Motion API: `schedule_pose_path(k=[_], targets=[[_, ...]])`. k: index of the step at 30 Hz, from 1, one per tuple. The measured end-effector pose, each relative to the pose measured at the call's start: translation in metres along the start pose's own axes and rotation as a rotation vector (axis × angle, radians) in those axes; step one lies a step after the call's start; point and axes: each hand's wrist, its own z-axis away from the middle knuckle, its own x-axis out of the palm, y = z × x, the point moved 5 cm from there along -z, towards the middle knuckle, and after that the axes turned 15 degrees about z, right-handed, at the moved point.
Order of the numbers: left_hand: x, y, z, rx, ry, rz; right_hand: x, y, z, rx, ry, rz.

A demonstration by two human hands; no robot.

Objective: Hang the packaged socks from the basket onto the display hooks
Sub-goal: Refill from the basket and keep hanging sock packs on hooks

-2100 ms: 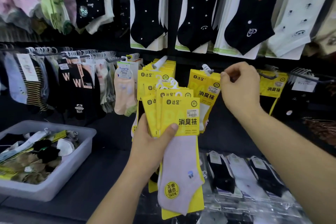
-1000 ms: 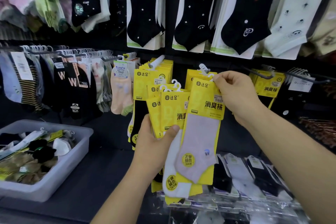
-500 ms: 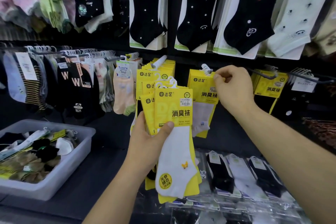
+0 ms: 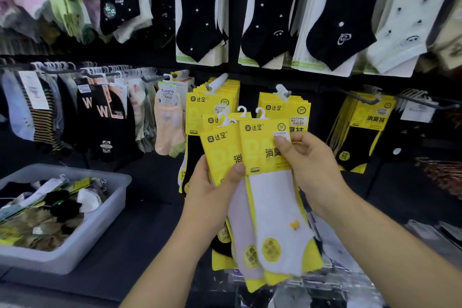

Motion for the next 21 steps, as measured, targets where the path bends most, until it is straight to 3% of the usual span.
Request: schedule_pose_path(k=[8, 21], targets=[[-0.009, 0.001, -0.005, 0.027, 0.058, -0.017, -0.042, 0.020, -0.017, 0.003, 0.333, -0.113], [-0.010, 0.002, -0.006, 0.023, 0.064, -0.059, -0.033, 0.014, -0.044, -0.041, 0.312, 0.089]])
